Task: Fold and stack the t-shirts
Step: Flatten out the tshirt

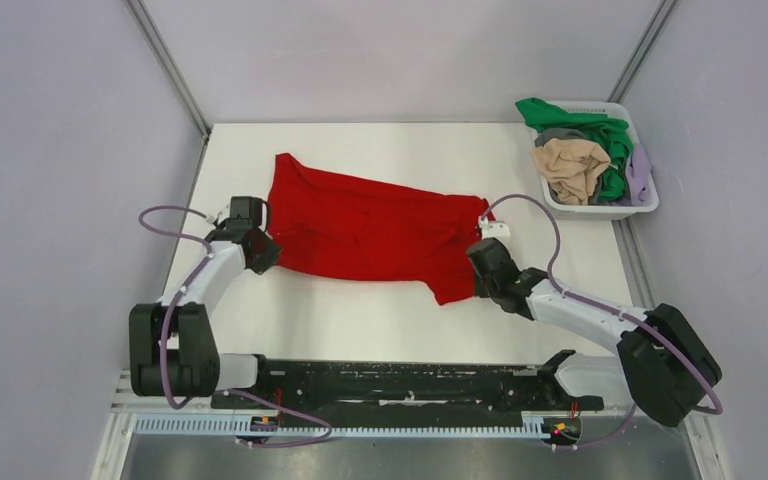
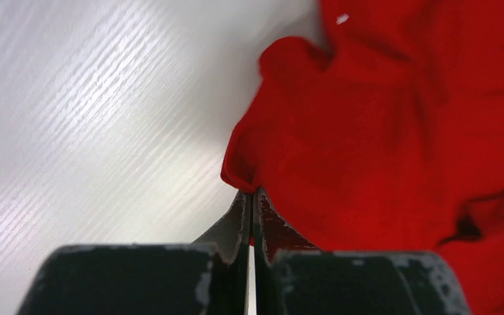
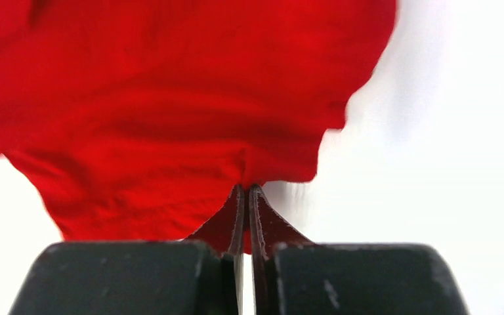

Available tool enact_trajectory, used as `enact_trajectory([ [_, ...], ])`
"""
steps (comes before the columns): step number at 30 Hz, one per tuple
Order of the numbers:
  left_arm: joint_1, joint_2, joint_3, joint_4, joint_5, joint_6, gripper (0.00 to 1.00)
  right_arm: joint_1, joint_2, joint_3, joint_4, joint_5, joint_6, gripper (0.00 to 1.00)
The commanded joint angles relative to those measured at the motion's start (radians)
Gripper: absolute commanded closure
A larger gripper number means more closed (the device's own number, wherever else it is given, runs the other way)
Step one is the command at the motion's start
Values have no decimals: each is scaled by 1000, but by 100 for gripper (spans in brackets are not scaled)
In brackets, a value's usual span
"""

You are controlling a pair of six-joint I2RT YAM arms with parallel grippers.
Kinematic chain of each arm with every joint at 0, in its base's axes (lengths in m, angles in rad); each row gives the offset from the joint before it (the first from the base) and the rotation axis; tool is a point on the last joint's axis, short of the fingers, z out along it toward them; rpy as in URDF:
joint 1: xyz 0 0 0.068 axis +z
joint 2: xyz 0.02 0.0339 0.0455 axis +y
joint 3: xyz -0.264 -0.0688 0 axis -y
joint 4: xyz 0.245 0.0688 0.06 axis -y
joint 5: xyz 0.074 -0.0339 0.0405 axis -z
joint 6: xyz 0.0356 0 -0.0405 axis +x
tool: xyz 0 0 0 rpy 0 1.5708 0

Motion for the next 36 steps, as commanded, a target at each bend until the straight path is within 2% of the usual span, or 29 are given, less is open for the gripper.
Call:
enact_trajectory([
  [1, -4, -164, 130, -2, -4, -3, 98, 0, -85, 156, 78, 237, -59, 100],
  [8, -4, -349, 326, -3, 2, 5, 98, -5, -230, 328, 204, 348, -224, 100],
  [15, -5, -421, 617, -51, -27, 45, 98, -5, -375, 506, 294, 396, -408, 100],
  [20, -5, -448, 793, -81, -42, 75, 98, -5, -420, 673, 273, 291, -509, 100],
  [29, -5, -481, 1098, -182, 1, 160, 98, -5, -410, 1046, 57, 91, -600, 100],
  [36, -5, -577, 1197, -205, 37, 193, 98, -5, -462, 1228, -53, -102, -617, 100],
])
